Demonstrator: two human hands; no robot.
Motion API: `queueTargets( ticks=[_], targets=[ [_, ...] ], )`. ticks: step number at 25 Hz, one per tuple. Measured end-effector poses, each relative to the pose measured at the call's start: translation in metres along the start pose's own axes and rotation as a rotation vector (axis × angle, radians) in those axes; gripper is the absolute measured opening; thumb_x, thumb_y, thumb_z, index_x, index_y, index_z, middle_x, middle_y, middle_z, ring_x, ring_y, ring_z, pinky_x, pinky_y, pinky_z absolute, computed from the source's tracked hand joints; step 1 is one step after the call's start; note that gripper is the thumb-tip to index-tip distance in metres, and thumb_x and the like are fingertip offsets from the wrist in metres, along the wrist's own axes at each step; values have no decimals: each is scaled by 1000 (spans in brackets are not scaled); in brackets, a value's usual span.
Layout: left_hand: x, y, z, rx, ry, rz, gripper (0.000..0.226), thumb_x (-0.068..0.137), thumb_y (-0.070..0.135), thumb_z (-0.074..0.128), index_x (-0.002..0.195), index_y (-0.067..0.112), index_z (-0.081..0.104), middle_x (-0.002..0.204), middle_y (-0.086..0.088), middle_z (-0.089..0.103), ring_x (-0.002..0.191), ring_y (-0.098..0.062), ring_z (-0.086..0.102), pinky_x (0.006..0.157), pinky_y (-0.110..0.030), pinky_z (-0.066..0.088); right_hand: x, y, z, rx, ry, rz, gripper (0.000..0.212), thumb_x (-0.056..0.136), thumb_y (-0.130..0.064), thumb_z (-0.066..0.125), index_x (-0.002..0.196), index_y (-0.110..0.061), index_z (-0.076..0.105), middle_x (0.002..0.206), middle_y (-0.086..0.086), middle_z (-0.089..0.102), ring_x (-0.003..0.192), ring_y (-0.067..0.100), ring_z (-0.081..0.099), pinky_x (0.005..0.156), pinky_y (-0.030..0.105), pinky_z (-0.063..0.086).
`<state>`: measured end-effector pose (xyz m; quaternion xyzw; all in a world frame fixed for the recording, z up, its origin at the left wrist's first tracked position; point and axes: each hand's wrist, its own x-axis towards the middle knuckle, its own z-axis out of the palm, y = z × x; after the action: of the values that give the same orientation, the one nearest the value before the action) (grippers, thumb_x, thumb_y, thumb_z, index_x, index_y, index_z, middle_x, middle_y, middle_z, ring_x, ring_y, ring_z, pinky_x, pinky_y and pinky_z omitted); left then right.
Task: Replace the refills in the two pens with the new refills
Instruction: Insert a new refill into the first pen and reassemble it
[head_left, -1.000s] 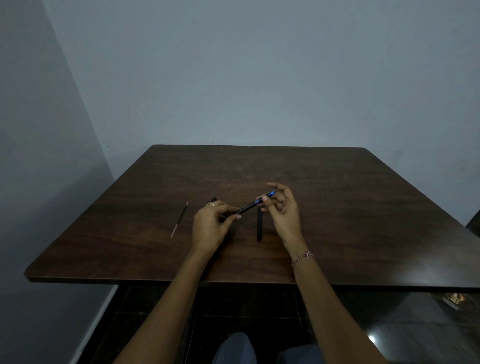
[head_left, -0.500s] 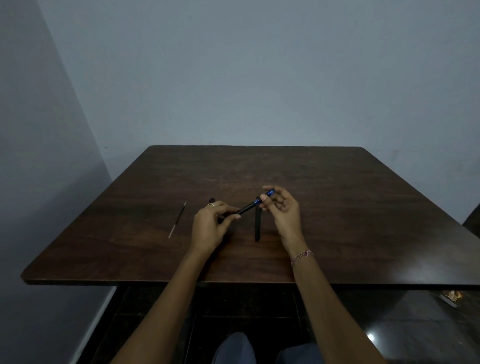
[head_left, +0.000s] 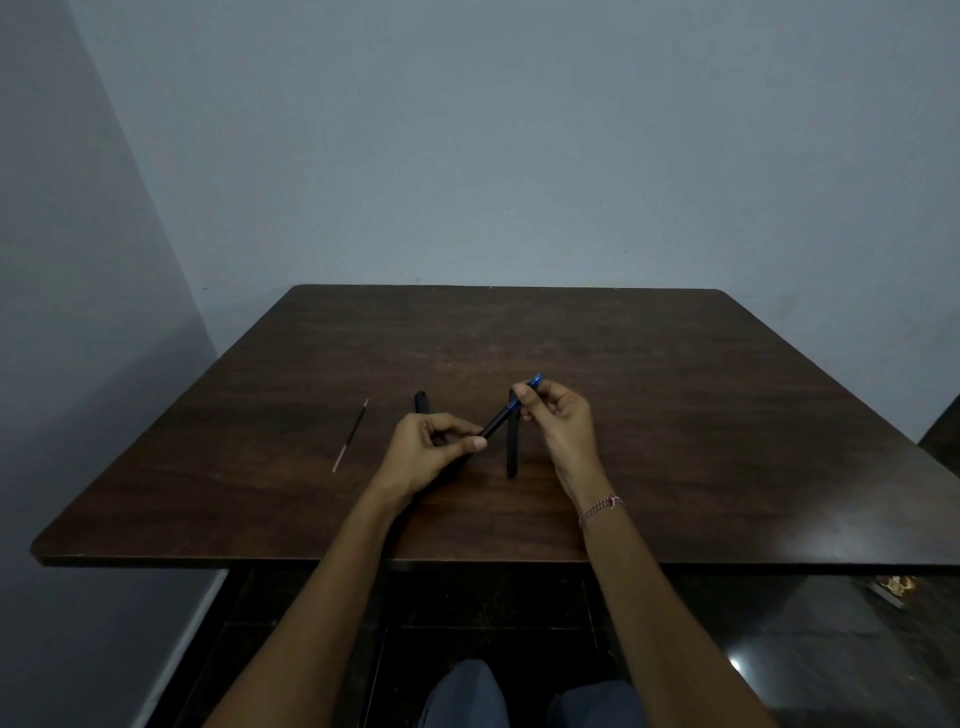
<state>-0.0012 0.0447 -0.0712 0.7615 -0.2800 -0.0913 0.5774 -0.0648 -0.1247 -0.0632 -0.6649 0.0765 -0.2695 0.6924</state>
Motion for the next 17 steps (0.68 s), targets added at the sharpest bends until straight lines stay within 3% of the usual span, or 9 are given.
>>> queueTargets(
  ticks=[3,6,10,13,17],
  targets=[
    [-1,1,0,9,-32,6,11,74,21,78,83,26,74,82,-8,73,79,-19,68,72,-23,52,-1,0,1,-44,-3,-4,6,83,-21,69,80,-18,66,77,-5,68,72,-3,63,65,11,49],
    [0,2,0,10,-26,6,12,74,21,78,83,28,74,78,-2,74,75,-12,68,69,-17,51,-1,-1,3,-33,6,-16,4,83,-20,69,82,-17,66,79,-5,68,73,-1,64,66,14,50],
    [0,2,0,-2,-1,-2,15,73,21,79,80,32,72,68,11,71,67,2,64,62,-7,45,0,-1,3,244,-82,31,25,92,-15,55,116,-8,62,107,7,69,96,9,66,82,25,55],
    [1,0,0,2,5,-8,13,72,23,79,80,32,73,69,7,72,66,1,64,63,-11,46,0,-4,1,510,-159,80,30,95,-3,46,121,-11,58,112,11,69,106,21,65,87,28,54],
    [0,-1,0,18,7,-16,13,71,24,80,79,31,74,69,2,71,64,-2,62,66,-21,46,-1,-5,-1,485,-160,70,29,92,0,51,116,-12,61,102,8,73,99,19,69,80,25,55]
  ],
)
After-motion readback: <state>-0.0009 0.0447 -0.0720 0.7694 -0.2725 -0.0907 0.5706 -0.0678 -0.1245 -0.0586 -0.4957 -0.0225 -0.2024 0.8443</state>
